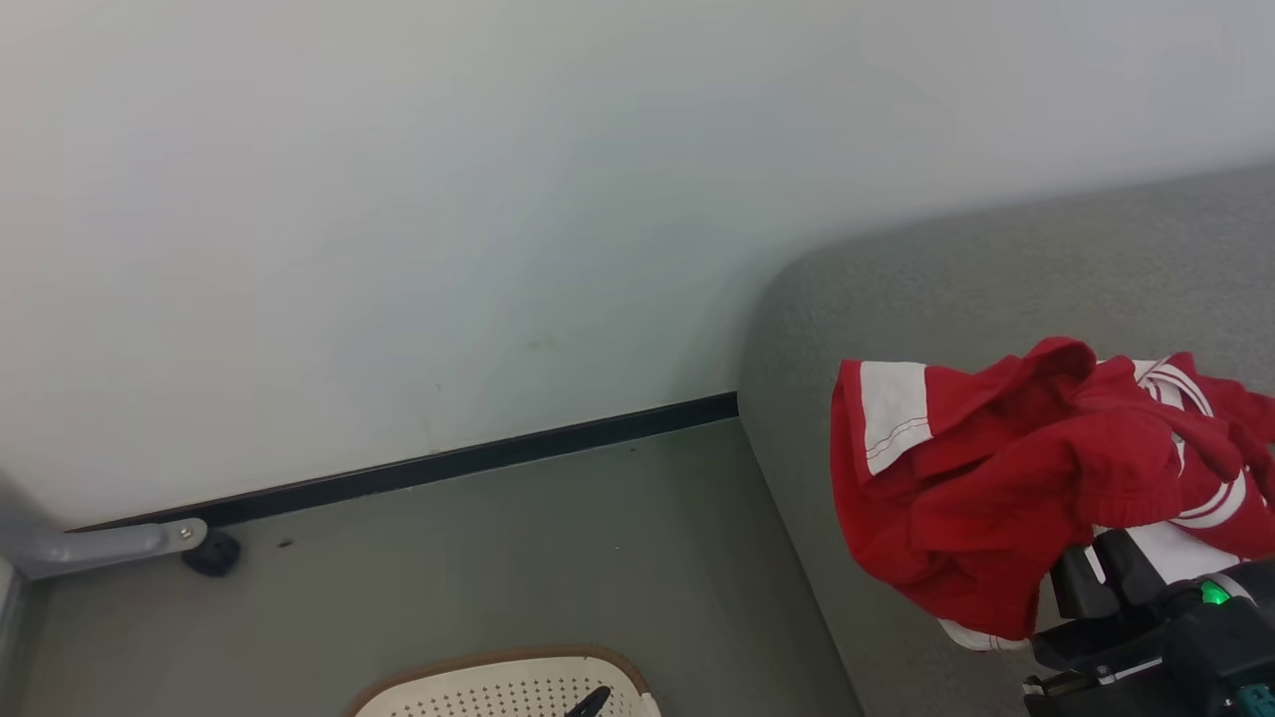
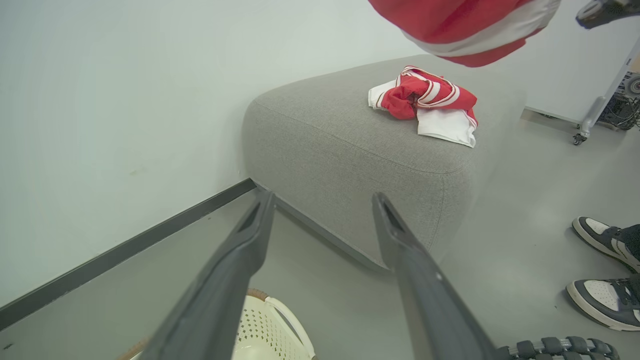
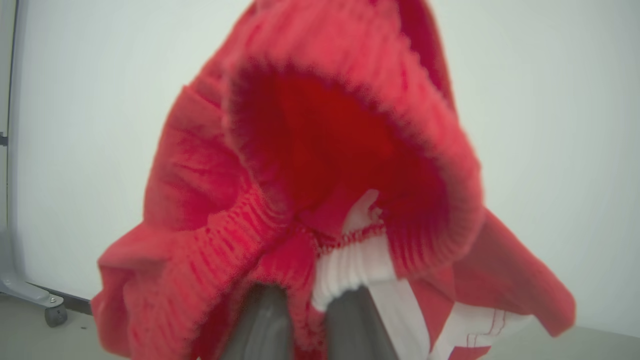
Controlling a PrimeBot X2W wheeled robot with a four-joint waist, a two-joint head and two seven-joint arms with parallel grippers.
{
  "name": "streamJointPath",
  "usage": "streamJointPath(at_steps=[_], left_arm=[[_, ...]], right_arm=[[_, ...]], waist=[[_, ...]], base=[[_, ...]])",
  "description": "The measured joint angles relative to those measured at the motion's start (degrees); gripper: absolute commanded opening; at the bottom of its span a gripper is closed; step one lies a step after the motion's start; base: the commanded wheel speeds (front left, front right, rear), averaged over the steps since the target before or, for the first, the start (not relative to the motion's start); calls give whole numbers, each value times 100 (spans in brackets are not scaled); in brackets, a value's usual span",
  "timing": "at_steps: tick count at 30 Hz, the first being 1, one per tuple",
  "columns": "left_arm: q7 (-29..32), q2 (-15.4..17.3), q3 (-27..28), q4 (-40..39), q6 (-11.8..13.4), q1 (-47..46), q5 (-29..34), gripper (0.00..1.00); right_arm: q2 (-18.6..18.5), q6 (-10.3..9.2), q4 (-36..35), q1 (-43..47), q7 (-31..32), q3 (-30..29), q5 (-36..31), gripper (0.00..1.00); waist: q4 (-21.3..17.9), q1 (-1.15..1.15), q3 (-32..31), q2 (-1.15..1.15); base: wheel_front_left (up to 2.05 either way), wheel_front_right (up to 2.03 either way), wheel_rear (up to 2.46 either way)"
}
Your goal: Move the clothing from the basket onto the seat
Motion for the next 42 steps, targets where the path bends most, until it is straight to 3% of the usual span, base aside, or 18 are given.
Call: streamJointPath(at_steps=[29,42], left_arm=[[0,-29,8,-193,-36,-4,204,100],[0,23,-437,-137,-36,-399,253,100]], right_arm=[[-33,-327,-276,499,0,-504,-113,0],[60,-523,-547,1004,0,-956,-155,0]], waist=[[-1628,0,346,0],[-1892,0,554,0]], base=[[0,0,0],[0,0,0]])
